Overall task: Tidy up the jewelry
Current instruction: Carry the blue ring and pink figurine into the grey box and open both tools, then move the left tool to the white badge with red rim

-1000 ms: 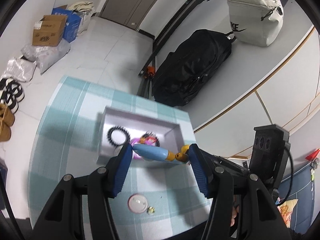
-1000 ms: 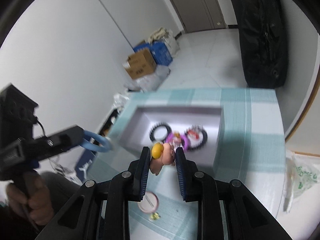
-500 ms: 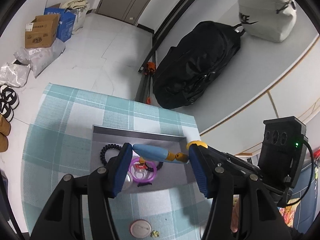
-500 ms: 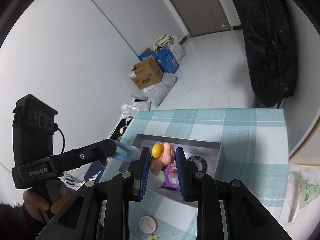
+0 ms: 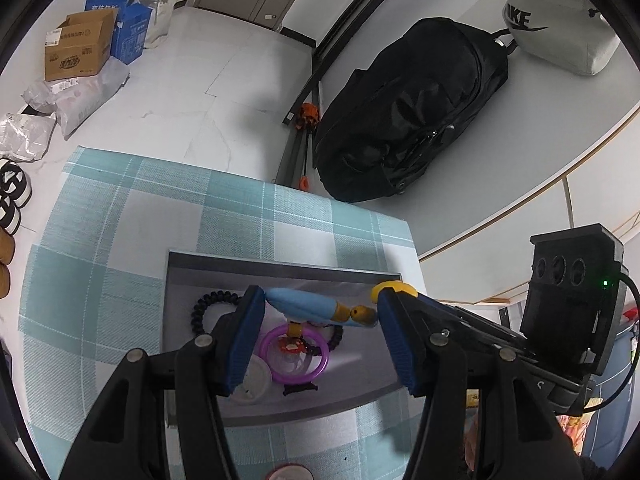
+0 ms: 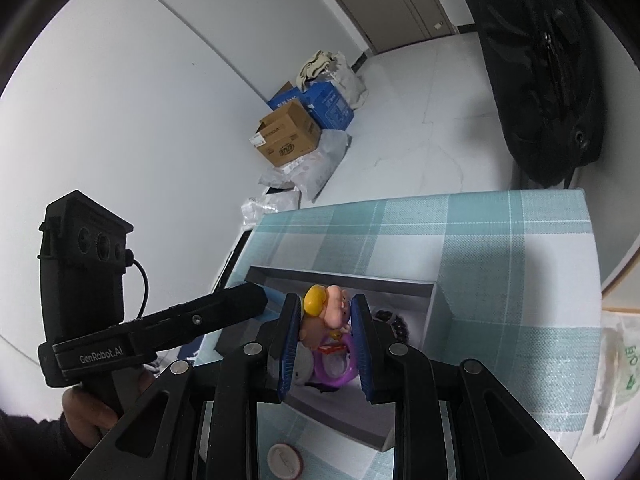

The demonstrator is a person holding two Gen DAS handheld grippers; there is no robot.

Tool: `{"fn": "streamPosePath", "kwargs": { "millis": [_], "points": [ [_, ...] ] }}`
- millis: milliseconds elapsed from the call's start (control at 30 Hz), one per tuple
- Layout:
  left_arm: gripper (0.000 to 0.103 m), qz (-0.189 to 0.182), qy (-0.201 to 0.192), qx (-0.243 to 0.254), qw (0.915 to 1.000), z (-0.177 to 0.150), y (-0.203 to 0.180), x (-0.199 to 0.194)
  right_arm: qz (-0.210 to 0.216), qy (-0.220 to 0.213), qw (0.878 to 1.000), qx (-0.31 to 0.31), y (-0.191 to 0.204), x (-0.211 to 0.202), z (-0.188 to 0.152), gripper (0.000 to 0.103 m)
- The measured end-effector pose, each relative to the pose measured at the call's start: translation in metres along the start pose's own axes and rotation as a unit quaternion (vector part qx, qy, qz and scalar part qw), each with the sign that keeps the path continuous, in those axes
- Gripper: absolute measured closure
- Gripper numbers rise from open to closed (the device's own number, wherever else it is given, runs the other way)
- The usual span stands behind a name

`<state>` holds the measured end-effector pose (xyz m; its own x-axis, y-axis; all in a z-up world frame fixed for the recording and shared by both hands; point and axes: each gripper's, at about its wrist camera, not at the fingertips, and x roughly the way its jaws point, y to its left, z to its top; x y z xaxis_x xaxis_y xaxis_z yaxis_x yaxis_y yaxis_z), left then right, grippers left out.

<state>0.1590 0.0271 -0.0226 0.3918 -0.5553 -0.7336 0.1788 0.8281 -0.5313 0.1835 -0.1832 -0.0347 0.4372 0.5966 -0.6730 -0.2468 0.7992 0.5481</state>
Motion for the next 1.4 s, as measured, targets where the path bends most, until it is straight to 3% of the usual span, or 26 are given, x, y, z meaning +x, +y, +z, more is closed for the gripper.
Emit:
{"fn": "streamPosePath", "kwargs": {
  "millis": [300,400,600,767,833,1133,1400],
  "points": [
    [0.05,0.002,0.006,-0.019,0.9998,0.001,0.009,0.007,0.007,0.015,1.0,0.017,-0.006,0.01,-0.001,0.076],
    [0.049,-0.018,0.022,-0.037,0.9989,0.002,0.015,0.012,0.007,0.022,0.999,0.025,-0.007,0.014,-0.002,0.076],
    [0.029,-0.029,0.012,-0.032,0.999,0.002,0.013,0.004,0.007,0.005,1.0,0.026,-0.007,0.006,-0.001,0.075],
    [0.029,-0.016,0.016,-0.041,0.9989,-0.002,0.017,0.002,0.001,-0.013,0.999,0.036,-0.011,-0.007,-0.002,0.06],
    [0.029,-0.005,0.015,-0.035,0.9993,-0.006,0.016,-0.001,-0.004,-0.021,0.999,0.038,-0.011,-0.012,-0.003,0.049],
    [0.029,0.046,-0.009,0.012,0.9988,-0.026,0.001,-0.021,-0.021,-0.047,0.998,0.025,-0.002,-0.027,-0.011,0.033],
    [0.029,0.095,-0.038,0.073,0.9921,-0.051,-0.016,-0.043,-0.047,-0.065,0.997,-0.009,0.014,-0.045,-0.034,0.019]
  ]
}}
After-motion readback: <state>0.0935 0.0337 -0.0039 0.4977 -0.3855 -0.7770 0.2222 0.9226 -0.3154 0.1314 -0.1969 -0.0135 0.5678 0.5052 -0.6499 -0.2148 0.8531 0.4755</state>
